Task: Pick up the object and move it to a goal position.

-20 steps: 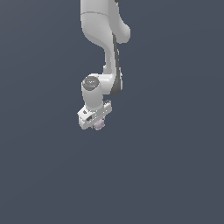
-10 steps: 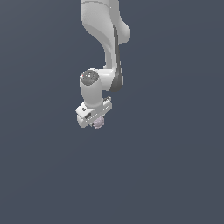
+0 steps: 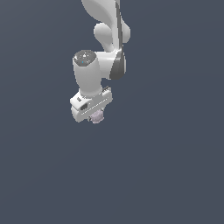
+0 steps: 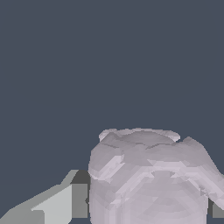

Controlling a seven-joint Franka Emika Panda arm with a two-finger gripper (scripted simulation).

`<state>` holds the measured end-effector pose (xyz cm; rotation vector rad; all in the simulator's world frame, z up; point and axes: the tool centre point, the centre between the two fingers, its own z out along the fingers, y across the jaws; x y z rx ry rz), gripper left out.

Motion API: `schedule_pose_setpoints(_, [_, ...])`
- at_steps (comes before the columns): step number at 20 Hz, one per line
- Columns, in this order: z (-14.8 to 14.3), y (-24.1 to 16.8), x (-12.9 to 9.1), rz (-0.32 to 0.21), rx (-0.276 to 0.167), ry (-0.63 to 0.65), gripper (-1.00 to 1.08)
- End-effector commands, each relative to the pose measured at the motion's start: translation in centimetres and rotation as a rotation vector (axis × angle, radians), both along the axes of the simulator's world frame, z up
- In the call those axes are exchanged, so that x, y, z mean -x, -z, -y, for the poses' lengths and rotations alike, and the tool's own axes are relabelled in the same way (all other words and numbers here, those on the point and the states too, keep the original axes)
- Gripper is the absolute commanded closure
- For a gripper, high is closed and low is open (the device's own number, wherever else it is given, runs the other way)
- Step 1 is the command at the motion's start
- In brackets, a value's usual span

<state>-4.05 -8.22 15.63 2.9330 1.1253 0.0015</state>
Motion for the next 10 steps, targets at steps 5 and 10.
schedule_pose_setpoints(5, [-0.2, -6.7, -1.7, 0.0, -0.001, 0.0, 1.08])
schedule_pose_setpoints(10, [-0.3, -11.7, -3.0, 0.0, -0.001, 0.0, 1.08])
